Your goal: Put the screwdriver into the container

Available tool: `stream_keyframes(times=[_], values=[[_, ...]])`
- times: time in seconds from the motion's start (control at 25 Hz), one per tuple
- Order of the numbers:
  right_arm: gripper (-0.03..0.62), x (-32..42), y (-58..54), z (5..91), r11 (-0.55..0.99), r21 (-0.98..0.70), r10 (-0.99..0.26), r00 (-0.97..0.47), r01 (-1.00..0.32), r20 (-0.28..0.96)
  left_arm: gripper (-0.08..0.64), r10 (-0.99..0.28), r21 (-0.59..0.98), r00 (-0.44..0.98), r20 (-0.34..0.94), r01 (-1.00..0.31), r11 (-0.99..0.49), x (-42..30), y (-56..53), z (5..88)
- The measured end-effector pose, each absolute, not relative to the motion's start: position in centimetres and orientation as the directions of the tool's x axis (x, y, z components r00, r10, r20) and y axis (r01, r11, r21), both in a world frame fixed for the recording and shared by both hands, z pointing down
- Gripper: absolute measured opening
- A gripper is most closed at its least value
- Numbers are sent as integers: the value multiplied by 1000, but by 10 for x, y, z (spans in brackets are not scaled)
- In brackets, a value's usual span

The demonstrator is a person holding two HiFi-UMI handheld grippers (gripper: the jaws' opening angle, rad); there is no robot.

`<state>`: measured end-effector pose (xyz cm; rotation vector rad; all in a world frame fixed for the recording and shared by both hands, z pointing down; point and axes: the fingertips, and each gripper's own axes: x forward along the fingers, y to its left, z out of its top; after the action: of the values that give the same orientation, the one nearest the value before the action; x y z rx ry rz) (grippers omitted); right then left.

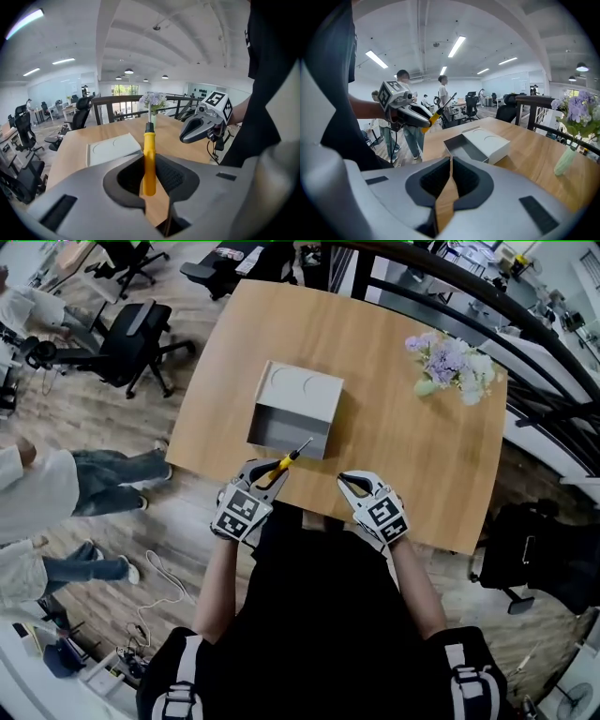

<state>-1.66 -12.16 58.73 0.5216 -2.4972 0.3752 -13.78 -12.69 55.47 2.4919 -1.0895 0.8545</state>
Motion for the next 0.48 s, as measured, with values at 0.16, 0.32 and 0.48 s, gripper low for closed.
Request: stream_keyframes(times=[0.16,0.32,0.48], values=[[33,-23,-134,588,863,-172,-306,-761,-476,572,84,-524,1,549,651,-691,-723,-142,-147,563],[32,-29,-147,591,847,-168,-325,-741,-504,588,84,-468,-28,540,700,-634,-773,-152,-157,579],[34,-36,-157,594,830,-169,-342,-725,-531,598,84,-410,-41,525,746,-578,-815,-163,-164,598]])
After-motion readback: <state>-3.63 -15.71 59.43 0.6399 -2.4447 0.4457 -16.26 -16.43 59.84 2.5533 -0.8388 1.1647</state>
